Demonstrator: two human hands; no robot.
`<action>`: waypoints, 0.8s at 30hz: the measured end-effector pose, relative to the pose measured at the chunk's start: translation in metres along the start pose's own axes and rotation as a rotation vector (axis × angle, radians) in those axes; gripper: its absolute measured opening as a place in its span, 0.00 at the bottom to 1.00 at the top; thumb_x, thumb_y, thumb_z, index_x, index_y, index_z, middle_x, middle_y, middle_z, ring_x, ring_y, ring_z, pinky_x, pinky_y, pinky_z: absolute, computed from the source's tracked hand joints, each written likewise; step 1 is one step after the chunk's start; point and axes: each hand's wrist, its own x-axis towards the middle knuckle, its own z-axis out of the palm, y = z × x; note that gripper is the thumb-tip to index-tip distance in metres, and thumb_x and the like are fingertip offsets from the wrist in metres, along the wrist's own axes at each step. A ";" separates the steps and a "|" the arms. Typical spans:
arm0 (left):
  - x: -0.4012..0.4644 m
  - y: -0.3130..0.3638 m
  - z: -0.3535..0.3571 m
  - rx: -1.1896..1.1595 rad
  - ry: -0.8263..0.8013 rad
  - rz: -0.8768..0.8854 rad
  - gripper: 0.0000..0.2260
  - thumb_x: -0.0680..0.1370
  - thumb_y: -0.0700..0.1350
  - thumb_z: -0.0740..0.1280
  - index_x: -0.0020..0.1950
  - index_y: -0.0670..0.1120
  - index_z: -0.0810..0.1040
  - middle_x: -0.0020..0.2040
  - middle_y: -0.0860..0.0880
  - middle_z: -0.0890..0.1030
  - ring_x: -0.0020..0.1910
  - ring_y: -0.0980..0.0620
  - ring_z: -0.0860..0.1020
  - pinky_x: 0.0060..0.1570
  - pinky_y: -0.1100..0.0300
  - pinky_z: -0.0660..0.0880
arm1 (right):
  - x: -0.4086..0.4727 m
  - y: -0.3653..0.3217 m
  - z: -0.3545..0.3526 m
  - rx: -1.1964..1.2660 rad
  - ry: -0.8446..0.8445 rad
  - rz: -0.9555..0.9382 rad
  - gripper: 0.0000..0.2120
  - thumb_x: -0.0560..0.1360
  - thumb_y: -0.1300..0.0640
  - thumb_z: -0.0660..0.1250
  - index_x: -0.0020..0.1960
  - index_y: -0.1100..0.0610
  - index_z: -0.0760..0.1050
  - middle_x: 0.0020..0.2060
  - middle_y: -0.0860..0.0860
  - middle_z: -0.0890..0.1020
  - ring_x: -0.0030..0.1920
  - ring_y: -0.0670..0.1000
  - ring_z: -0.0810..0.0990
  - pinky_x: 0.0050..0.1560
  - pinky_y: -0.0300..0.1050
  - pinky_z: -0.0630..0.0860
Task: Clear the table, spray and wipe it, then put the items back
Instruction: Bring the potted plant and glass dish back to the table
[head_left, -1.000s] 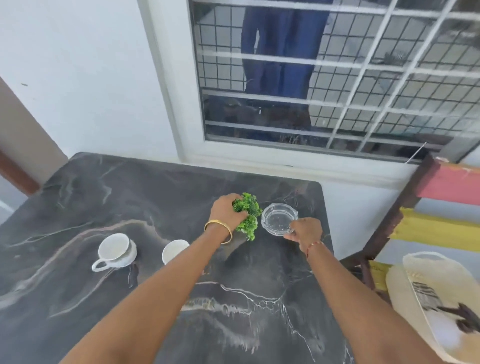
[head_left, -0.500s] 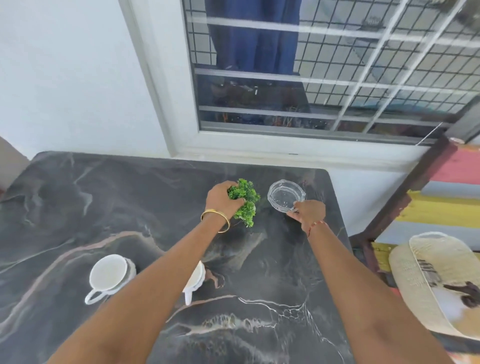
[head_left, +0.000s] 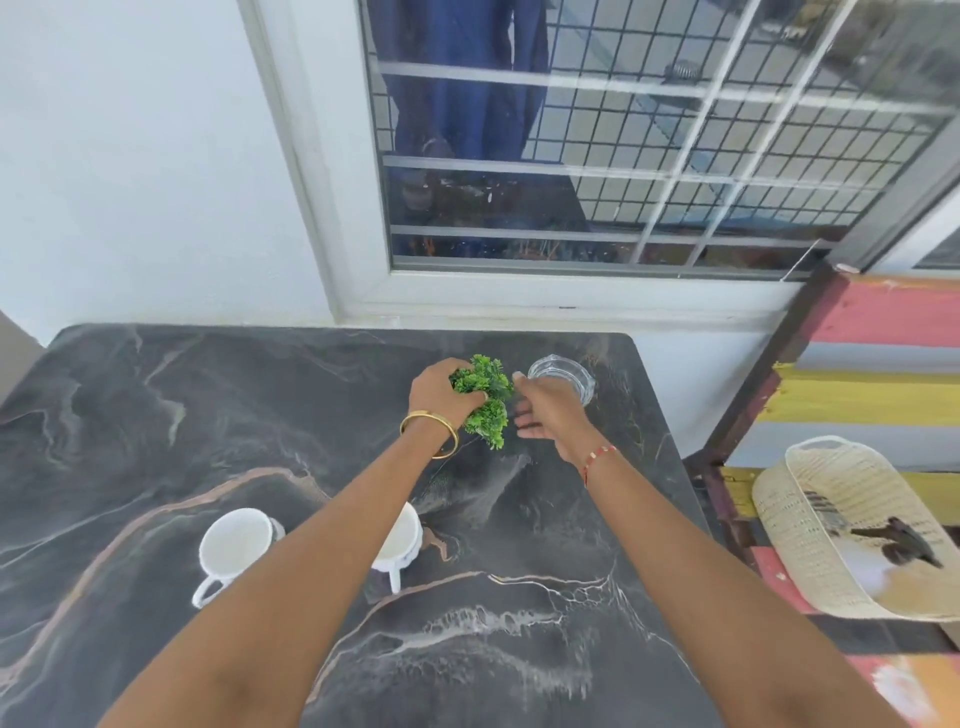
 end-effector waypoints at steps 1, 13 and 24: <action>-0.003 0.002 -0.002 -0.019 0.003 -0.007 0.18 0.70 0.42 0.71 0.60 0.46 0.77 0.60 0.46 0.79 0.59 0.47 0.76 0.59 0.59 0.70 | -0.010 -0.006 0.004 -0.005 -0.081 -0.004 0.19 0.80 0.51 0.59 0.59 0.67 0.72 0.44 0.60 0.77 0.41 0.55 0.79 0.48 0.50 0.80; -0.073 0.007 -0.042 -0.694 -0.068 -0.177 0.17 0.76 0.36 0.60 0.65 0.42 0.70 0.49 0.42 0.78 0.41 0.48 0.75 0.40 0.57 0.72 | -0.086 -0.015 0.013 0.166 -0.256 0.013 0.15 0.76 0.44 0.63 0.51 0.56 0.75 0.47 0.55 0.80 0.46 0.54 0.80 0.48 0.51 0.79; -0.122 -0.024 -0.093 -1.011 0.139 -0.172 0.22 0.75 0.25 0.57 0.68 0.39 0.66 0.56 0.35 0.77 0.37 0.48 0.77 0.37 0.56 0.76 | -0.137 -0.021 0.060 0.368 -0.170 -0.099 0.09 0.73 0.70 0.64 0.36 0.62 0.71 0.36 0.57 0.77 0.37 0.53 0.79 0.34 0.49 0.82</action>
